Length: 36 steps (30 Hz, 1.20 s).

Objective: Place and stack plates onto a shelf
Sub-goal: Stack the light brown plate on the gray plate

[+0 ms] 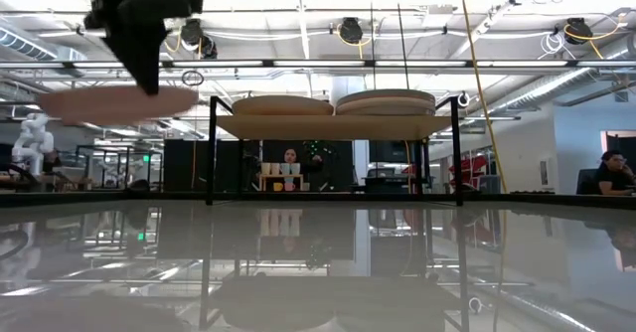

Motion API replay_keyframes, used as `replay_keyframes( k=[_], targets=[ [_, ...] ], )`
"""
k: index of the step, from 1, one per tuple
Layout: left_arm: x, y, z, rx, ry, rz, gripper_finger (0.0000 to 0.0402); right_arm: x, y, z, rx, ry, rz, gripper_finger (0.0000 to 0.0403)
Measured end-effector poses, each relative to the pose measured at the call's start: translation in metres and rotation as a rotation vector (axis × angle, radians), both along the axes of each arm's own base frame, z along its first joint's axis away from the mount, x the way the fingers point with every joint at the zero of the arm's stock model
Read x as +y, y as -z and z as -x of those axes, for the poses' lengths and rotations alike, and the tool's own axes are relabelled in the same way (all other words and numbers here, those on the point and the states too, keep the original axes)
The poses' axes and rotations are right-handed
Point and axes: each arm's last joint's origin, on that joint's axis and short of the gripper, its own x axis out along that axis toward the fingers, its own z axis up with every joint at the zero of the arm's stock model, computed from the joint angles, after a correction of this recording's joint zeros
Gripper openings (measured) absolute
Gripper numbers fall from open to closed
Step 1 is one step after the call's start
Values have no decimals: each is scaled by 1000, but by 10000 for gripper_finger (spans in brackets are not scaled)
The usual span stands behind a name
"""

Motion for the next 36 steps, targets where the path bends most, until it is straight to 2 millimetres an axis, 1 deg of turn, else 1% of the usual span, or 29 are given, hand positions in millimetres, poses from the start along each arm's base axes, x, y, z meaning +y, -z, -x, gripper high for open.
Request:
replay_keyframes(
  k=[4,9,13,20,24,26,31,36],
  targets=[
    [5,-27,5,32,-12,-96,8,0,0,0,0,0,0,20],
    [18,-48,0,112,186,-221,8,0,0,0,0,0,0,20],
    [35,-59,-11,169,341,-292,8,0,0,0,-2,0,1,20],
    [82,-66,-39,250,665,-365,8,0,-1,0,-12,0,-2,20],
    [109,-71,-54,143,862,-335,8,0,-1,0,-12,0,-2,20],
    [120,-73,-58,99,930,-327,8,0,-1,0,-12,0,-1,20],
    [144,-71,-56,67,950,-289,8,0,0,0,-3,0,3,20],
    [159,-67,-54,40,967,-230,8,0,0,0,0,0,5,20]
  ],
)
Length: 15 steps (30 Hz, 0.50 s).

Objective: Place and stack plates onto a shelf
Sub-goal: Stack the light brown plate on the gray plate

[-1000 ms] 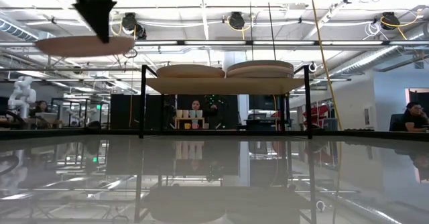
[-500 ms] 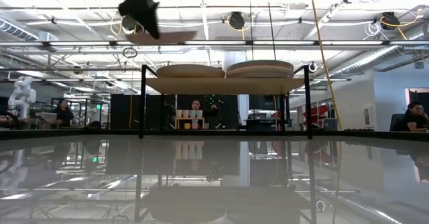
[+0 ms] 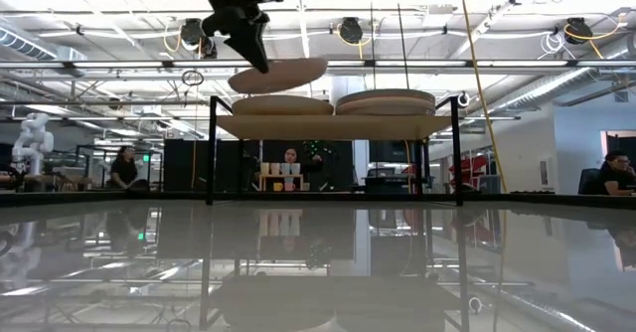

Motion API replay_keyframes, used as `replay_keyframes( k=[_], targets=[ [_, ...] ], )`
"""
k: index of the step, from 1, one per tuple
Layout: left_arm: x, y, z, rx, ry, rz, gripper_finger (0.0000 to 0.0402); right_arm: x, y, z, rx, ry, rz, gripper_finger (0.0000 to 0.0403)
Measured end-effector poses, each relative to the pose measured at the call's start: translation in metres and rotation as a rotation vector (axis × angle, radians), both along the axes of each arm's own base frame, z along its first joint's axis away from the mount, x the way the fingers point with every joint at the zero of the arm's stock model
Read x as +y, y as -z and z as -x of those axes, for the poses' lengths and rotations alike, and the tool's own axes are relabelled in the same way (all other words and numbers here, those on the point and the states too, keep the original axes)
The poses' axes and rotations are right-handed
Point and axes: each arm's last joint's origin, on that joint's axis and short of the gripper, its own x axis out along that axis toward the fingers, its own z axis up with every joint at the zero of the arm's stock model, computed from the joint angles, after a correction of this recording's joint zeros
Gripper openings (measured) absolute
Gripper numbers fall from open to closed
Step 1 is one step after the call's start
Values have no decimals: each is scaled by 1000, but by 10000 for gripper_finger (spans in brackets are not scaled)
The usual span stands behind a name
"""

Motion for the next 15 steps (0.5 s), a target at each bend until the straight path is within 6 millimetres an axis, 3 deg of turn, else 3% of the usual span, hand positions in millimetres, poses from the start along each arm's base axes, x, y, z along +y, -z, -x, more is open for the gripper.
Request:
replay_keyframes(
  k=[15],
  targets=[
    [12,14,-4,66,138,62,8,0,-1,0,-6,0,1,20]
  ],
)
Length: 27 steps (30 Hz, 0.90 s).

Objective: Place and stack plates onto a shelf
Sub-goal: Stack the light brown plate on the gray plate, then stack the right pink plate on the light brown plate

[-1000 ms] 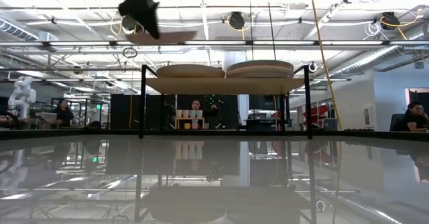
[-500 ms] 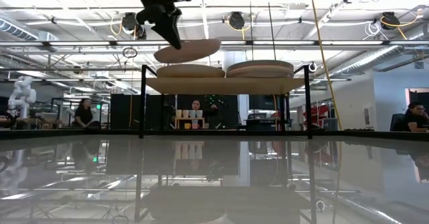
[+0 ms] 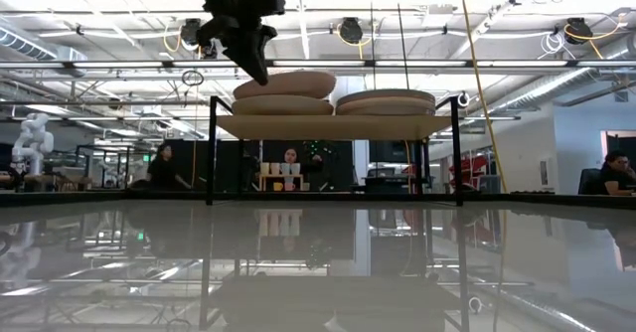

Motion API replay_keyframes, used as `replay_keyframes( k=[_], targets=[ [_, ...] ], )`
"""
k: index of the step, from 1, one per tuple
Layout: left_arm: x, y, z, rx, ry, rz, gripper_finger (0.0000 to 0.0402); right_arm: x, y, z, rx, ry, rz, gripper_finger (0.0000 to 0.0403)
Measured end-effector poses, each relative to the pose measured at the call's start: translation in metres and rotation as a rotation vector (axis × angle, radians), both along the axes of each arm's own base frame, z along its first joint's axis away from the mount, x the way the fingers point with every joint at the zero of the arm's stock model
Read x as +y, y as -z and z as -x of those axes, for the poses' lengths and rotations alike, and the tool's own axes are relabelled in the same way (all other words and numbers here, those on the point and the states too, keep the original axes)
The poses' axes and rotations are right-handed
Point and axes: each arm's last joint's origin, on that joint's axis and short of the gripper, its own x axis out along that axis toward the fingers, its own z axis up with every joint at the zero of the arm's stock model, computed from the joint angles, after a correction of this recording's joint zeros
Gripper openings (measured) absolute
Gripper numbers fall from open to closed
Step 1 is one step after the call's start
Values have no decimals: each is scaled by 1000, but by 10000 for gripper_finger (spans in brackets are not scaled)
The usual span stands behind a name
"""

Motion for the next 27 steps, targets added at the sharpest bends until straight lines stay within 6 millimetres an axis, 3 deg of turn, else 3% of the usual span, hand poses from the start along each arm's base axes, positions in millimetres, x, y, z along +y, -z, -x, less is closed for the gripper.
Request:
replay_keyframes(
  k=[11,27],
  targets=[
    [5,4,0,29,-44,-22,45,0,0,0,0,0,-1,20],
    [7,2,-2,-5,-102,-47,51,0,1,0,7,0,3,20]
  ],
)
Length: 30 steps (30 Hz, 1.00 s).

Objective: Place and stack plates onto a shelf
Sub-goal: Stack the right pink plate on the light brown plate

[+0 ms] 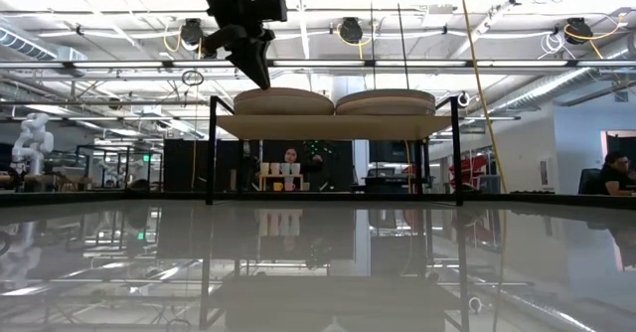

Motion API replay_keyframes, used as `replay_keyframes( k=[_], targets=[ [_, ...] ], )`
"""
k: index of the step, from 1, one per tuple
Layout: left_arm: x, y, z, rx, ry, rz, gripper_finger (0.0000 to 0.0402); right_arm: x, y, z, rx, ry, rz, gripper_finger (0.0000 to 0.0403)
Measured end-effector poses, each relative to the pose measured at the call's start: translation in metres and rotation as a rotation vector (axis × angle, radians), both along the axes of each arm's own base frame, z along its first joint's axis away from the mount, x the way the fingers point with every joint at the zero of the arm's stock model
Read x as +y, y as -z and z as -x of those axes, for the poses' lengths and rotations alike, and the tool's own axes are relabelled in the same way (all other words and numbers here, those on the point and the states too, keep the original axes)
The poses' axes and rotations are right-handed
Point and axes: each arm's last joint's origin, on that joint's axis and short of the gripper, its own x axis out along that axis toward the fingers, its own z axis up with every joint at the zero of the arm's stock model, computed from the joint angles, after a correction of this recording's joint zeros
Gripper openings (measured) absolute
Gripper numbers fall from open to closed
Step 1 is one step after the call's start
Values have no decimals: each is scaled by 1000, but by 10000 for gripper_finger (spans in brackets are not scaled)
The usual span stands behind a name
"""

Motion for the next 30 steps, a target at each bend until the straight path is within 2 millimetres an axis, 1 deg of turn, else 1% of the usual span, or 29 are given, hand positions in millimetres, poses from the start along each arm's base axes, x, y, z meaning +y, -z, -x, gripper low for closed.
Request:
replay_keyframes(
  k=[8,16,19,25,27,30],
  targets=[
    [0,0,0,-18,-38,29,52,0,0,0,0,0,0,20],
    [1,10,-9,-9,-43,51,54,0,0,0,1,0,-1,20],
    [1,11,-9,0,-48,55,72,0,0,0,3,0,-1,20],
    [0,9,-8,-5,-66,26,130,0,1,0,7,0,1,20],
    [-1,5,-5,-11,-71,14,141,0,1,0,7,0,0,20],
    [-4,-3,-3,-41,-70,-12,145,0,1,0,8,0,1,20]
  ],
)
